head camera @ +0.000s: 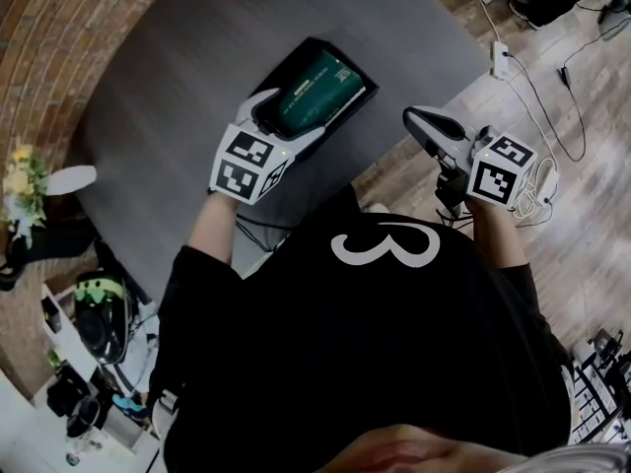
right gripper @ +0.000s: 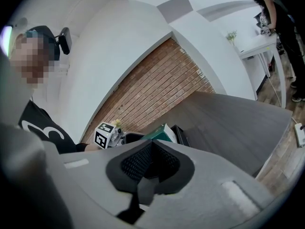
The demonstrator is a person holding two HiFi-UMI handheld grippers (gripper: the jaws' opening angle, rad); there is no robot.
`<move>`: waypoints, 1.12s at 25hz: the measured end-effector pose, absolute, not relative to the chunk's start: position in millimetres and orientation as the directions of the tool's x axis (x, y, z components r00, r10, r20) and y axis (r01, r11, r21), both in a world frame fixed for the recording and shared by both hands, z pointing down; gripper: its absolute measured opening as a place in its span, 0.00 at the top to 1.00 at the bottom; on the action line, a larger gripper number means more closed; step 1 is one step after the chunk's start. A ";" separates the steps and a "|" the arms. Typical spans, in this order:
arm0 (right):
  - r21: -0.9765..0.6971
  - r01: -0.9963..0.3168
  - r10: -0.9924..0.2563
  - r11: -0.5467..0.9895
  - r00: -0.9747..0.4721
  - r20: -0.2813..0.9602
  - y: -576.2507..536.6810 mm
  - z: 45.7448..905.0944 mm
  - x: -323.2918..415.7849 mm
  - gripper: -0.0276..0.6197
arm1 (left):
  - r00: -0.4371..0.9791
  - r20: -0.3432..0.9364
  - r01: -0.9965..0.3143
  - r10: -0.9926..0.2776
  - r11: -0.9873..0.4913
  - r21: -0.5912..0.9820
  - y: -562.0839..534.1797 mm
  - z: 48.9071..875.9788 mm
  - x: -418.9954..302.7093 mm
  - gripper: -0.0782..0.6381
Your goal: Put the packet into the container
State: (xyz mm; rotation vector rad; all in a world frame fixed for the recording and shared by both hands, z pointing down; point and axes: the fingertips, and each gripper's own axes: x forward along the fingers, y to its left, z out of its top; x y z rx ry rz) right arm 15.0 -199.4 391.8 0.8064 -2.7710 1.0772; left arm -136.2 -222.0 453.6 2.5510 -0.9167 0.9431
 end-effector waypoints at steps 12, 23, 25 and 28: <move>-0.638 -0.498 -0.457 0.588 -0.855 0.247 -203.0 405.7 21.2 0.95 | 0.572 0.707 -0.617 -0.417 -0.786 0.036 -229.0 474.4 -128.3 0.29; -0.630 -0.489 -0.443 0.603 -0.862 0.246 -198.2 403.6 26.0 0.95 | 0.548 0.710 -0.639 -0.443 -0.769 0.014 -229.2 471.0 -128.6 0.28; -0.624 -0.484 -0.436 0.614 -0.867 0.243 -195.1 401.1 29.0 0.95 | 0.545 0.694 -0.654 -0.470 -0.756 0.002 -228.5 461.7 -126.1 0.28; -0.603 -0.473 -0.420 0.643 -0.875 0.240 -187.9 395.4 31.0 0.95 | 0.546 0.662 -0.684 -0.513 -0.729 -0.001 -221.9 445.8 -122.8 0.30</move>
